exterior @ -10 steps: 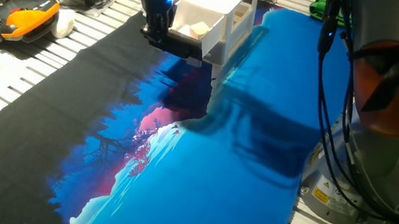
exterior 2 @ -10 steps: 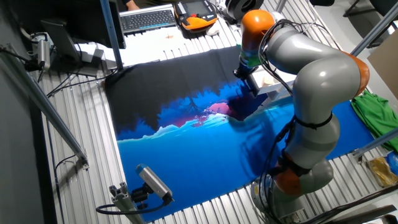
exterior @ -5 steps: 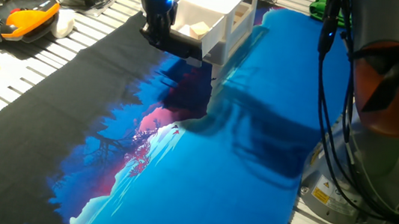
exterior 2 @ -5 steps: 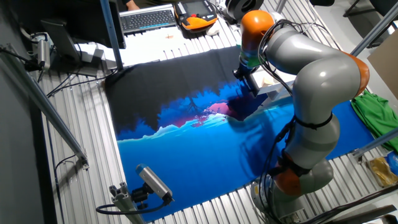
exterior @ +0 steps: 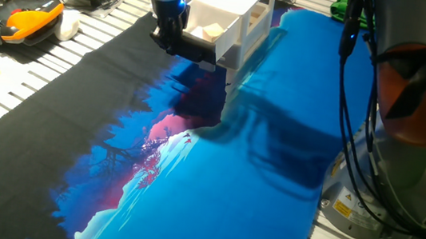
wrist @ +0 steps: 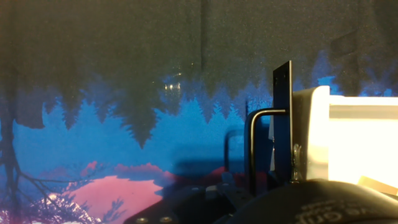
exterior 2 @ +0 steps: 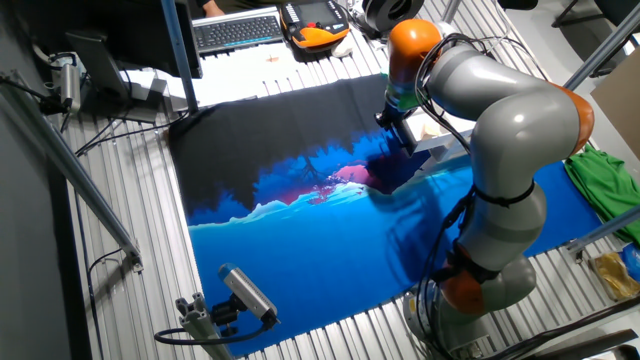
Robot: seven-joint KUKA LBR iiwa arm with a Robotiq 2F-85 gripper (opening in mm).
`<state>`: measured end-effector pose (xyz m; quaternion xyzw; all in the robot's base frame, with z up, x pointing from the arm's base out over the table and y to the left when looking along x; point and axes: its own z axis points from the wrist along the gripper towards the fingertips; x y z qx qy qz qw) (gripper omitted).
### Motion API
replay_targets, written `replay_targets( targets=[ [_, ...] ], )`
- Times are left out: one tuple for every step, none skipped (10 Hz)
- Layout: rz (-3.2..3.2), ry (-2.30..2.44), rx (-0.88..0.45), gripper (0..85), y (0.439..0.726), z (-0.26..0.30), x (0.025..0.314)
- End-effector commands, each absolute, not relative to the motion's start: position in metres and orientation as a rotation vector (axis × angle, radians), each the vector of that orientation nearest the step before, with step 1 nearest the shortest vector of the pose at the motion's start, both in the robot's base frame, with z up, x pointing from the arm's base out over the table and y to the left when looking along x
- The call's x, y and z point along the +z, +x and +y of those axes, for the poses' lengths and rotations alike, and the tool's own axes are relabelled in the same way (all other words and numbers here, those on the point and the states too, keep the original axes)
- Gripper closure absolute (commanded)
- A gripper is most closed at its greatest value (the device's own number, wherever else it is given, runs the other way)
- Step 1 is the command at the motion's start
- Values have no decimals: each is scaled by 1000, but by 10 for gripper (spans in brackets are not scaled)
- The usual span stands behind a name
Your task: Grasp the handle and close the drawer
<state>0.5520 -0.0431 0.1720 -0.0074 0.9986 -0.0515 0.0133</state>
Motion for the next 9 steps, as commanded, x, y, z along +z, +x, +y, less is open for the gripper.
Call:
replay_targets(
  targets=[
    [3112,-20,-160,510,552,-43,171],
    [3113,-21,-157,680,552,-43,171],
    [3113,-21,-157,680,552,-43,170],
    [3113,-21,-157,680,552,-43,169],
    [3113,-21,-157,680,552,-43,169],
    [3113,-20,-160,680,552,-43,169],
    [3113,-20,-160,680,552,-44,169],
    [3115,-23,-158,680,552,-44,169],
    [3121,-28,-148,680,552,-44,169]
  ],
)
